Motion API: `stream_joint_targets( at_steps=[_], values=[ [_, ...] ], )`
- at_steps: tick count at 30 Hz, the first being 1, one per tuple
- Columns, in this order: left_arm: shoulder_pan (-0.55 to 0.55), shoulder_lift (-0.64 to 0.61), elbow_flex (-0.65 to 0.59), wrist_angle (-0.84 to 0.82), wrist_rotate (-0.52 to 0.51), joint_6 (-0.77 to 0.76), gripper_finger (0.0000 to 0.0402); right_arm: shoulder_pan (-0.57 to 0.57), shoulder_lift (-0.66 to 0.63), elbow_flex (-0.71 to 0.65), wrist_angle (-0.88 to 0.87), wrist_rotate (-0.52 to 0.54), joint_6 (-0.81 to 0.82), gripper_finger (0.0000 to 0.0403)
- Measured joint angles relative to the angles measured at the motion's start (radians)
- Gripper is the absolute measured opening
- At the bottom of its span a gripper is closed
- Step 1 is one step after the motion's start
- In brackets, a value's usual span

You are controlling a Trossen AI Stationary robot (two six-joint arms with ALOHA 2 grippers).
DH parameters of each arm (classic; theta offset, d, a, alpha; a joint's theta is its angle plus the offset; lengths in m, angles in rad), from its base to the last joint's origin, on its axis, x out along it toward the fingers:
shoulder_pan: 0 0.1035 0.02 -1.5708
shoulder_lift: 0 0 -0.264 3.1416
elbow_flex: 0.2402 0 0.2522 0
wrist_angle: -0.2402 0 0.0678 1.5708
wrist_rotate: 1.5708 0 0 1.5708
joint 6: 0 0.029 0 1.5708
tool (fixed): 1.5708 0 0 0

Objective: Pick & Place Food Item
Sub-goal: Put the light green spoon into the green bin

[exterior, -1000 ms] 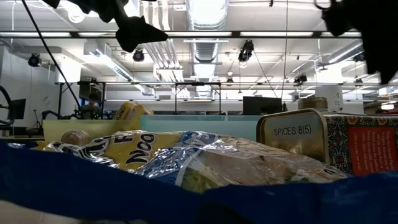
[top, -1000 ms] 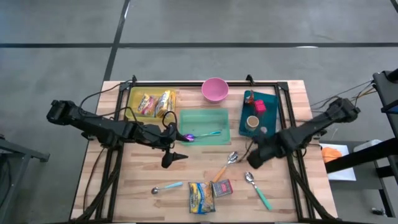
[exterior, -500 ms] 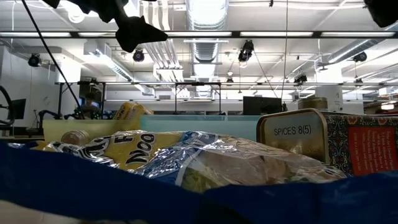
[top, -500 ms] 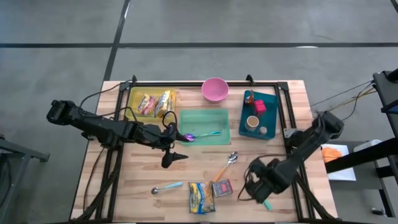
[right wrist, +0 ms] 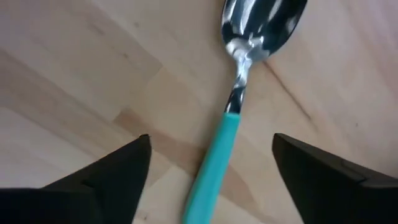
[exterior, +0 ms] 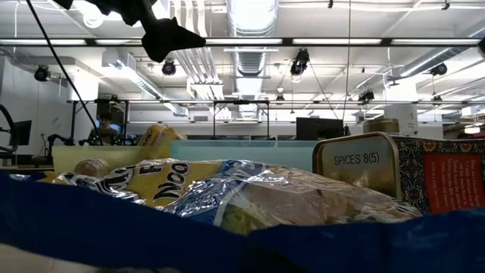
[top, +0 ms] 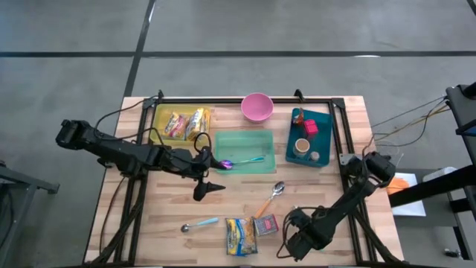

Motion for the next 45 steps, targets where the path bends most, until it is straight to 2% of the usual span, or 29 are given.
stream_joint_targets(
  at_steps=[7, 10, 24, 27, 32, 33, 40, 45],
  values=[
    [0.000, 0.000, 0.000, 0.006, 0.000, 0.000, 0.0379, 0.001, -0.010, -0.031, 0.003, 0.082, -0.042, 0.0243],
    [0.000, 0.000, 0.000, 0.006, 0.000, 0.000, 0.0379, 0.000, -0.023, -0.060, 0.014, 0.095, -0.038, 0.0217],
    [0.000, 0.000, 0.000, 0.004, 0.000, 0.004, 0.0379, 0.004, -0.046, -0.190, 0.181, 0.061, 0.011, 0.0190],
    [0.000, 0.000, 0.000, 0.004, 0.000, 0.004, 0.0379, 0.007, -0.050, -0.197, 0.201, 0.061, 0.030, 0.0150],
    [0.000, 0.000, 0.000, 0.004, 0.000, 0.004, 0.0379, 0.006, -0.052, -0.202, 0.217, 0.057, 0.072, 0.0037],
    [0.000, 0.000, 0.000, 0.004, 0.000, 0.004, 0.0379, 0.006, -0.052, -0.203, 0.217, 0.056, 0.080, 0.0029],
    [0.000, 0.000, 0.000, 0.004, 0.000, 0.001, 0.0379, 0.007, -0.047, -0.161, 0.175, 0.072, 0.097, 0.0029],
    [0.000, 0.000, 0.000, 0.004, 0.000, 0.000, 0.0379, 0.014, -0.039, -0.095, 0.035, 0.110, 0.093, 0.0029]
  ],
)
